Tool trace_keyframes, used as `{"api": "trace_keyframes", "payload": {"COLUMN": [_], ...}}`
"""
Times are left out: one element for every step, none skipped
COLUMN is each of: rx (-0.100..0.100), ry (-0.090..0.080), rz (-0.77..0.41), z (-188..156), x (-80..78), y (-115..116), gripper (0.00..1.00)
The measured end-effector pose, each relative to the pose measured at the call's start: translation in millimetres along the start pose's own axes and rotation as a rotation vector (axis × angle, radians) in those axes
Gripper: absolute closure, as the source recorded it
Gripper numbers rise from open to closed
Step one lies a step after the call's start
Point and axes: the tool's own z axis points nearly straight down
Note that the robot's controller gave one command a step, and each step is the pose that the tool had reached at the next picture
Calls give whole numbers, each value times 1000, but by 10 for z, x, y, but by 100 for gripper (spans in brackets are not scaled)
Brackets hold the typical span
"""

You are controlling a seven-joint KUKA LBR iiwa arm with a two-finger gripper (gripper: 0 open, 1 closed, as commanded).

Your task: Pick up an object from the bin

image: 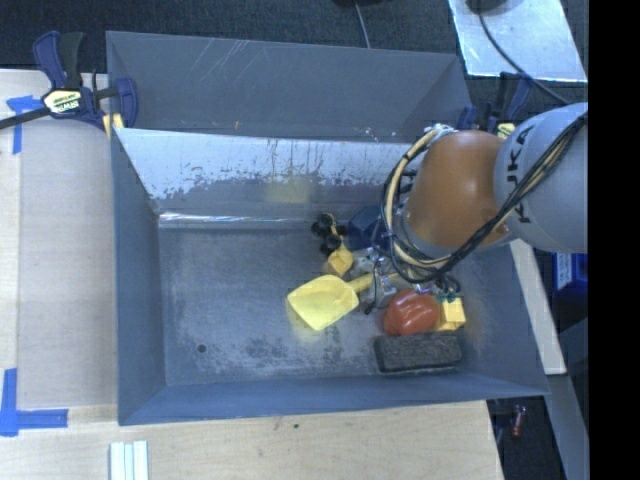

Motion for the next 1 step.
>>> {"api": "trace_keyframes", "payload": {"rx": [0], "ry": [1], "rz": [31], "z": [34], "x": [23], "y": [-43], "gripper": [100]}}
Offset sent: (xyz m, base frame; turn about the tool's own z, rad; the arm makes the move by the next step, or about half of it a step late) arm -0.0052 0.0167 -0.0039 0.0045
